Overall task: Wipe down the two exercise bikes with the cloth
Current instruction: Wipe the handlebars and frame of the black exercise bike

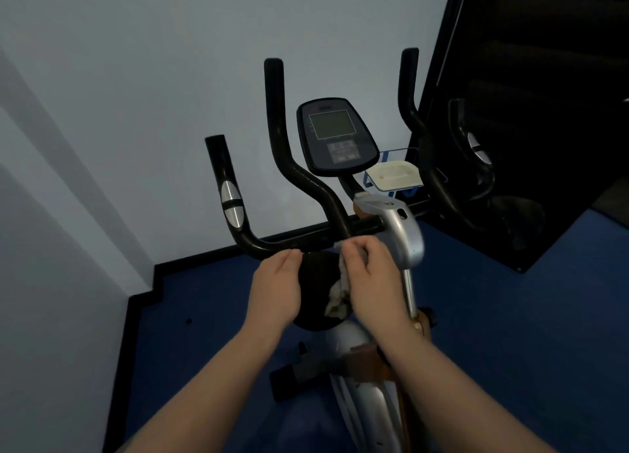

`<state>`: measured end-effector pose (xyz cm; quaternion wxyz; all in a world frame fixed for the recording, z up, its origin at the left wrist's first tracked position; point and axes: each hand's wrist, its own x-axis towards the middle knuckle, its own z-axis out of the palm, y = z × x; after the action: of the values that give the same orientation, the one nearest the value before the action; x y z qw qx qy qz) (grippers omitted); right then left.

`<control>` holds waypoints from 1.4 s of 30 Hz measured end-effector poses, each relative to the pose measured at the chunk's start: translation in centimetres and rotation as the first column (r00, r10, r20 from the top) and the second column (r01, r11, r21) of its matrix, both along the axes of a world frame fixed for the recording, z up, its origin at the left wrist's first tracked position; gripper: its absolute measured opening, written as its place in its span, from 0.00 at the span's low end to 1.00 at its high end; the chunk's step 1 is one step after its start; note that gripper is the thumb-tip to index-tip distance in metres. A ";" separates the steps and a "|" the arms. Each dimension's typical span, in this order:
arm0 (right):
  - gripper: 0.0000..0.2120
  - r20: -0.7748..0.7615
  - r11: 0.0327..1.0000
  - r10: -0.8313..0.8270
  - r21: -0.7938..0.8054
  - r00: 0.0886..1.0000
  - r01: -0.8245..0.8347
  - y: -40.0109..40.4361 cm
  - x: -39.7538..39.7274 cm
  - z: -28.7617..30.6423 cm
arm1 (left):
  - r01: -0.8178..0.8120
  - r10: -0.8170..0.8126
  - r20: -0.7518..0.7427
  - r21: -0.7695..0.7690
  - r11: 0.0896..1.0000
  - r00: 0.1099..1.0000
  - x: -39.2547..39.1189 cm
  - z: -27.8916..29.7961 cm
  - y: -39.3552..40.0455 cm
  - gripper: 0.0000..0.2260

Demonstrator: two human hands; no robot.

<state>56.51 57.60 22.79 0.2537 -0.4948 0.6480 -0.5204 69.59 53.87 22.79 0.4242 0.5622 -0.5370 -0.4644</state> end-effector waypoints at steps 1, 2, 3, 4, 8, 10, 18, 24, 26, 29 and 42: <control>0.06 -0.002 0.999 -0.031 -0.020 1.000 0.031 0.6 0.6 -0.4 | -0.002 0.002 0.003 0.005 1.000 1.000 0.0 0.0 0.1 0.16; 0.05 0.006 0.998 -0.049 -0.041 0.999 0.049 1.5 1.2 -1.0 | 0.001 -0.001 0.010 0.008 1.000 1.000 0.0 -0.1 0.2 0.16; 0.06 0.028 0.998 -0.041 -0.046 0.999 0.042 2.3 1.6 -1.6 | 0.005 -0.005 0.015 0.005 1.000 1.000 0.1 -0.2 0.2 0.16; 0.06 0.037 0.999 -0.016 -0.042 0.999 0.017 2.8 1.5 -1.8 | 0.010 -0.010 0.016 -0.002 1.000 1.000 0.1 -0.3 0.1 0.16; 0.04 -0.027 1.000 0.017 -0.013 0.999 -0.018 -0.5 -1.0 0.5 | 0.016 -0.015 0.037 -0.027 1.000 0.999 0.1 -0.3 0.0 0.17; 0.02 0.015 0.999 -0.004 -0.042 1.000 0.004 -1.0 -0.5 1.2 | 0.012 -0.011 0.040 -0.040 0.999 0.999 0.0 -0.2 0.1 0.17; 0.04 -0.165 0.998 0.068 0.027 0.984 -0.064 -1.0 -0.1 0.6 | 0.027 -0.007 0.155 -0.126 0.992 0.988 0.2 -0.6 0.0 0.16; 0.02 -0.108 0.992 0.052 -0.106 0.993 -0.063 1.4 0.4 -0.6 | 0.030 0.042 0.291 -0.237 0.971 0.956 0.2 -0.5 0.7 0.11; 0.02 -0.133 0.992 0.107 -0.057 0.985 -0.116 0.9 -0.6 -0.5 | 0.020 0.075 0.319 -0.285 0.958 0.945 0.1 -0.5 0.8 0.10; 0.02 -0.203 0.992 0.128 0.004 0.971 -0.130 -0.8 -0.4 0.3 | -0.010 0.085 0.273 -0.264 0.965 0.958 0.1 -0.4 0.7 0.11; 0.03 -0.275 0.976 0.216 0.077 0.937 -0.203 -1.3 -0.4 1.4 | -0.081 0.094 0.082 -0.150 0.985 0.992 -0.1 -0.4 0.6 0.13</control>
<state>56.12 56.34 24.19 0.2247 -0.6237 0.6334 -0.3992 69.50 54.50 22.39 0.4601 0.5726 -0.5626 -0.3792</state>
